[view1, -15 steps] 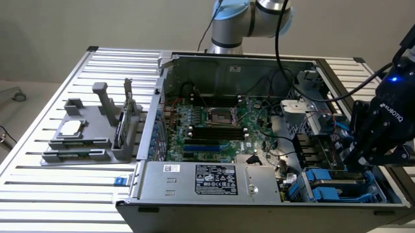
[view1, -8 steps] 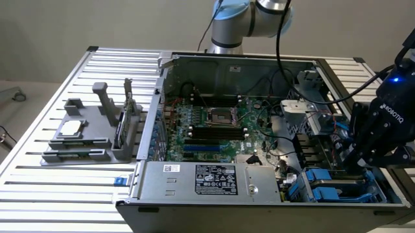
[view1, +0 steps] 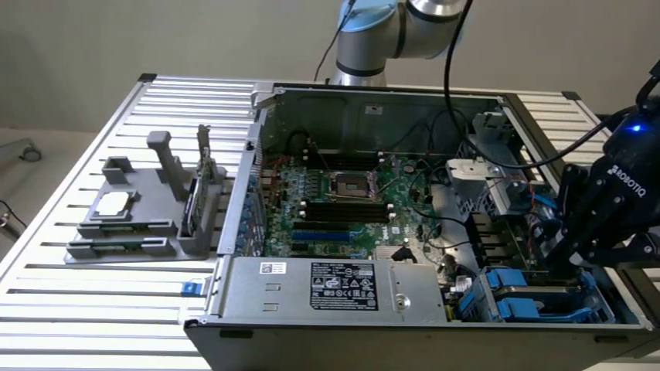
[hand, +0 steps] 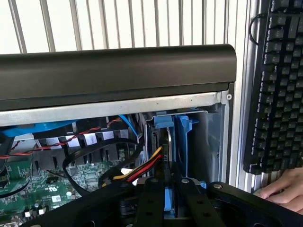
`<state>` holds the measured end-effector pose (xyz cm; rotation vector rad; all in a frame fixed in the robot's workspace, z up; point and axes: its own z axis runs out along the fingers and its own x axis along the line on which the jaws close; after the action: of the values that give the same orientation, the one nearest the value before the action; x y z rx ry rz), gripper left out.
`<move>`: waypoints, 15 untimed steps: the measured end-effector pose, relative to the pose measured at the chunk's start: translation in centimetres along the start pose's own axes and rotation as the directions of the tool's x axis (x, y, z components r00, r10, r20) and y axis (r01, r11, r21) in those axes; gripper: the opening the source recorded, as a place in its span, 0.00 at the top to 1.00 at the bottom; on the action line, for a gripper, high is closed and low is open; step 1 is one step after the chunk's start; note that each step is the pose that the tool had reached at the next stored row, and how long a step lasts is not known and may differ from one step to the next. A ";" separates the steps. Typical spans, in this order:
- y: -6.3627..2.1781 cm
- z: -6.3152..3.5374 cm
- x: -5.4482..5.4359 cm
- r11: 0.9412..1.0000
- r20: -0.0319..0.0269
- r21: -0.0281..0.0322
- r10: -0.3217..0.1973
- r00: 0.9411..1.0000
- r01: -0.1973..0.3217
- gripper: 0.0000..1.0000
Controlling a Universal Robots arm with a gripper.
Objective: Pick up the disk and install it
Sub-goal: 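Insert the first disk wire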
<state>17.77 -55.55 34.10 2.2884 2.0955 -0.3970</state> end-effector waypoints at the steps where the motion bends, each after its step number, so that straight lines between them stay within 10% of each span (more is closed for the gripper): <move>1: 0.04 0.01 0.0 1.000 0.002 0.006 -0.001 1.000 0.001 0.84; 4: 0.10 -0.01 0.2 1.000 0.003 0.015 -0.002 1.000 0.002 0.84; 15: 0.08 -0.09 0.4 1.000 0.004 0.016 -0.001 1.000 0.001 0.84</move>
<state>17.89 -55.19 34.11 2.2935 2.0990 -0.4191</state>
